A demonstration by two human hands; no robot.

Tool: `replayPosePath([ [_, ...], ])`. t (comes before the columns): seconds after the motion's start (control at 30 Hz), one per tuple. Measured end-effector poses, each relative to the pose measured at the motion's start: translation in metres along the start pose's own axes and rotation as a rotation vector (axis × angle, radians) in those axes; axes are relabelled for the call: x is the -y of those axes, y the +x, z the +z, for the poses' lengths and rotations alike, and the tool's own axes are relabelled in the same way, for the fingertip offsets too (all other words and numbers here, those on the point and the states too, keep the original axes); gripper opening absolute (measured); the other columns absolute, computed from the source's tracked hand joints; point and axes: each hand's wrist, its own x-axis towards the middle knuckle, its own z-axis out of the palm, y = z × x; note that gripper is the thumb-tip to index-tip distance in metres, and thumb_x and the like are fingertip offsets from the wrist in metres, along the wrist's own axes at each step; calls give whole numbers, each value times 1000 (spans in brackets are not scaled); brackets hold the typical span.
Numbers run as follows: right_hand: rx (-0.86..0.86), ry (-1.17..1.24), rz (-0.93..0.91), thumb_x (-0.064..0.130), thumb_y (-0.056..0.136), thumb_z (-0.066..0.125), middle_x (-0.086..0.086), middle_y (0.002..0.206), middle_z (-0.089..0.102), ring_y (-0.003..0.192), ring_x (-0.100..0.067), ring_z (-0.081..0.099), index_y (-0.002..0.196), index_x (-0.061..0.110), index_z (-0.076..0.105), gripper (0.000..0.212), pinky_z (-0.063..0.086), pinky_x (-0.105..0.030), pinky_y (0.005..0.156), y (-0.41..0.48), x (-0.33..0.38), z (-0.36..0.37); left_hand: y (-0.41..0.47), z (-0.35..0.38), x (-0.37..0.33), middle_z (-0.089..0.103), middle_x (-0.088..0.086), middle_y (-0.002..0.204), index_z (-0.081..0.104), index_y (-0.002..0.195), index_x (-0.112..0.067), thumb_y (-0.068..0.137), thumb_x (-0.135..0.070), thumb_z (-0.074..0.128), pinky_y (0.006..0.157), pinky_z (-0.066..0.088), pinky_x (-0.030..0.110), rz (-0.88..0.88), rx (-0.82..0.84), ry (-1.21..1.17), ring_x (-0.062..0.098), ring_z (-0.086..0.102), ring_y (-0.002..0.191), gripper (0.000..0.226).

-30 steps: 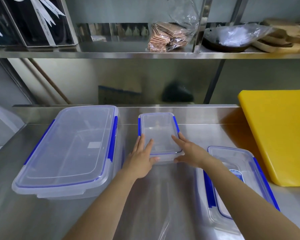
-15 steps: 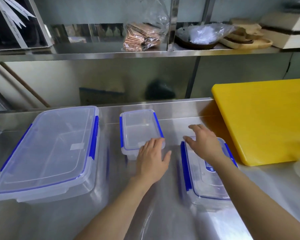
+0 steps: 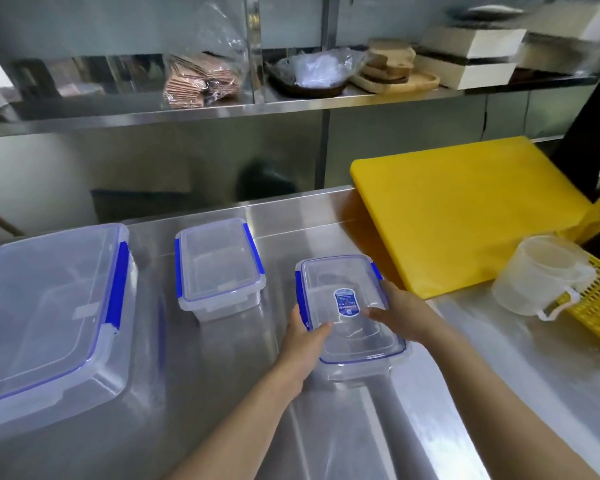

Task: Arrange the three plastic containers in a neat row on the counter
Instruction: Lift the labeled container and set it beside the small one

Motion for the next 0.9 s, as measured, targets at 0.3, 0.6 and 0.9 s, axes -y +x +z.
replayPosePath([
  [0.3, -8, -32, -145, 63, 76, 53, -6, 156, 17, 141, -27, 20, 146, 28, 12, 88, 27, -48, 111, -3, -7, -6, -9, 7, 4, 29, 2, 150, 16, 144, -31, 83, -35, 65, 108, 39, 43, 173, -139, 260, 22, 36, 134, 78],
  [0.6, 379, -304, -254, 60, 52, 78, 1, 152, -31, 139, -22, -28, 135, 46, -25, 133, 1, -51, 115, -9, -19, -14, -2, 1, 20, -31, -1, 153, -27, 133, -48, 61, -81, 51, 115, -9, 43, 442, 136, 1147, 21, -31, 139, 112],
  [0.9, 187, -250, -313, 67, 56, 70, 3, 156, -20, 144, -26, -9, 139, 49, -9, 116, 6, -49, 115, 39, -17, 0, 33, -14, 0, 17, -2, 155, 26, 140, -31, 74, -54, 66, 114, 17, 35, 559, -15, 1104, 19, 13, 141, 80],
])
